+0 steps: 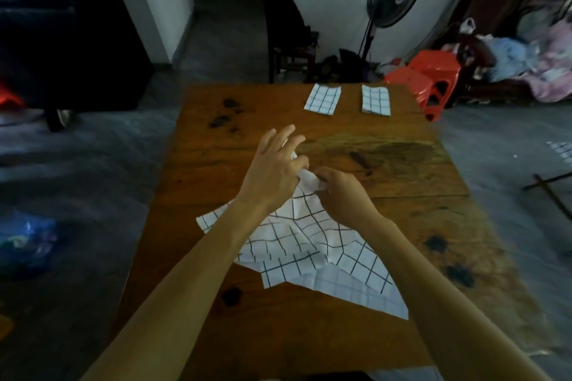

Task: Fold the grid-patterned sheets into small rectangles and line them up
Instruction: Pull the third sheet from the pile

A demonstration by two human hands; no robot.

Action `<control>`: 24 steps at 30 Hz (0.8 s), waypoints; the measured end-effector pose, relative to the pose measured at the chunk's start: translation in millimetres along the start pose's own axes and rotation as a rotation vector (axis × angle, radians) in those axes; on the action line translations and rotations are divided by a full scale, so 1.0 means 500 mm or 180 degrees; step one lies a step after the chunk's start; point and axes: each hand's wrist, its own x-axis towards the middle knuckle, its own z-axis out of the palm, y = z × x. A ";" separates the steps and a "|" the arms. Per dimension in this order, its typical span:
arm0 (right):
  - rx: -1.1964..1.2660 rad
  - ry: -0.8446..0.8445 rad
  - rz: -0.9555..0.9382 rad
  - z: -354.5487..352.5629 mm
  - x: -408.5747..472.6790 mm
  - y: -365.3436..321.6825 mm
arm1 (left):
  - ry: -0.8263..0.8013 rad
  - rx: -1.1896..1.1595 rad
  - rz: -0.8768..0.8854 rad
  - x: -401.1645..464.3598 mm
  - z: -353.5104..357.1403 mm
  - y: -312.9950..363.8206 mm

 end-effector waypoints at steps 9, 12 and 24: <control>0.0358 -0.0047 0.0583 -0.081 0.029 0.121 | 0.0444 -0.0028 -0.0208 0.107 -0.047 0.022; 0.0119 0.0798 0.0326 -0.168 0.084 0.139 | 0.0559 0.0046 -0.0197 0.162 -0.071 0.026; 0.0076 0.2413 -0.0624 -0.350 0.149 0.195 | 0.0888 0.0041 -0.0705 0.313 -0.059 0.135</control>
